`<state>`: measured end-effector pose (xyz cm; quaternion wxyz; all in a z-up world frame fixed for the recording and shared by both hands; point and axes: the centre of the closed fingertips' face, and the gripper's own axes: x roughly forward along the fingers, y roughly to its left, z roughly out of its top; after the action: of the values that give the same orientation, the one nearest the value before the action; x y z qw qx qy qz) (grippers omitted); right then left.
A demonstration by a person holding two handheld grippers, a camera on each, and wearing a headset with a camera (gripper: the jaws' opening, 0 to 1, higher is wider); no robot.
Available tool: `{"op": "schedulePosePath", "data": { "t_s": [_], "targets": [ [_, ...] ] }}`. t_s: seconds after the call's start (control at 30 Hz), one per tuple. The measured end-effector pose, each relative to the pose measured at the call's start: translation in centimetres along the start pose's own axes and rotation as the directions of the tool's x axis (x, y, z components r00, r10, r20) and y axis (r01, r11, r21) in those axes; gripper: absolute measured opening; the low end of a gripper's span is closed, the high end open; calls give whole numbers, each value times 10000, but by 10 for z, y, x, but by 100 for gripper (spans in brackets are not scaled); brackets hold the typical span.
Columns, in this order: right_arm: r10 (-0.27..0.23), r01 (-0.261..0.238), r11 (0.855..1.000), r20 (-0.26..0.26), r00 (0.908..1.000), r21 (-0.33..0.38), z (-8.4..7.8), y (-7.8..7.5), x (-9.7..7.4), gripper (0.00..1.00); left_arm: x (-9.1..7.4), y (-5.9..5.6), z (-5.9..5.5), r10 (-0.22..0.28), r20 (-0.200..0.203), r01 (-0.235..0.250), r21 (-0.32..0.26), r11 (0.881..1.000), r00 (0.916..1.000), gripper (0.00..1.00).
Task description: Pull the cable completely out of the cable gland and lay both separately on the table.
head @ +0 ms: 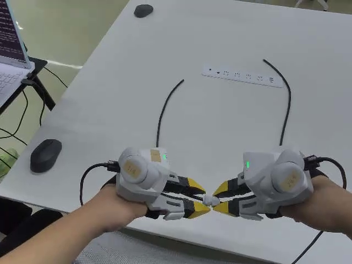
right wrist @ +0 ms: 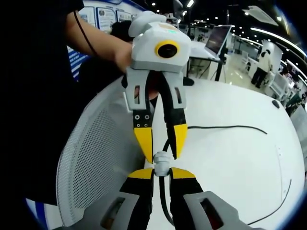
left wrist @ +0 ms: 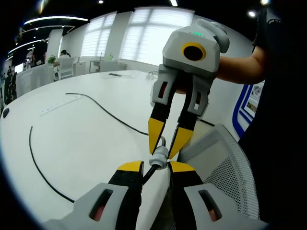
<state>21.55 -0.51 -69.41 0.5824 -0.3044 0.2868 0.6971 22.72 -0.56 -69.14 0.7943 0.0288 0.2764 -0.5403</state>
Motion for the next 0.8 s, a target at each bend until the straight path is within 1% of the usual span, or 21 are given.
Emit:
{"op": "schedulePosePath", "data": {
  "t_s": [0.03,0.13,0.23,0.27,0.37,0.4,0.47,0.53,0.6,0.63,0.7,0.73,0.77,0.8],
  "targets": [
    [-19,19,10000,13,10000,-39,0,0,0,6,1,-2,0,-120,-11,120,30,9999,9999,19],
    [-9,8,9999,-29,10000,-141,-2,0,-1,6,2,-4,1,-202,4,202,128,9997,9998,16],
    [38,-41,9988,-58,10000,-481,-3,2,-1,6,2,-7,1,-265,3,264,257,9993,9996,16],
    [42,-45,9985,-62,10000,-553,-3,3,-1,6,3,-8,1,-255,3,255,264,9993,9997,16],
    [-95,96,9918,19,10000,-1275,-2,3,0,7,2,-7,1,-84,19,83,398,9992,10000,16],
    [-93,98,9910,42,9999,-1334,-2,4,1,7,2,-7,1,-83,-6,83,403,9992,10000,16],
    [-245,271,9854,174,9995,-1680,-1,2,2,7,1,-7,1,5,-33,-4,433,9991,10000,15],
    [-205,245,9860,255,9995,-1651,0,3,2,7,-1,-7,0,-14,-40,16,395,9992,10000,15],
    [-314,380,9832,396,9987,-1786,2,1,2,7,-2,-6,1,81,7,-81,431,9990,10000,15],
    [-321,396,9835,451,9985,-1767,3,1,2,8,-3,-5,2,83,32,-83,218,9997,10000,15],
    [-304,381,9901,588,9978,-1350,4,0,1,8,-4,-5,2,85,45,-85,177,9998,10000,15],
    [-243,327,9911,660,9975,-1291,4,-1,1,8,-4,-4,2,72,39,-72,100,9999,10000,14],
    [-180,252,9944,703,9974,-1030,4,0,2,8,-4,-4,2,41,9,-41,41,10000,10000,14],
    [-111,154,9982,736,9972,-581,4,1,2,8,-4,-5,2,-2,-40,2,50,10000,10000,14]
  ]
}}
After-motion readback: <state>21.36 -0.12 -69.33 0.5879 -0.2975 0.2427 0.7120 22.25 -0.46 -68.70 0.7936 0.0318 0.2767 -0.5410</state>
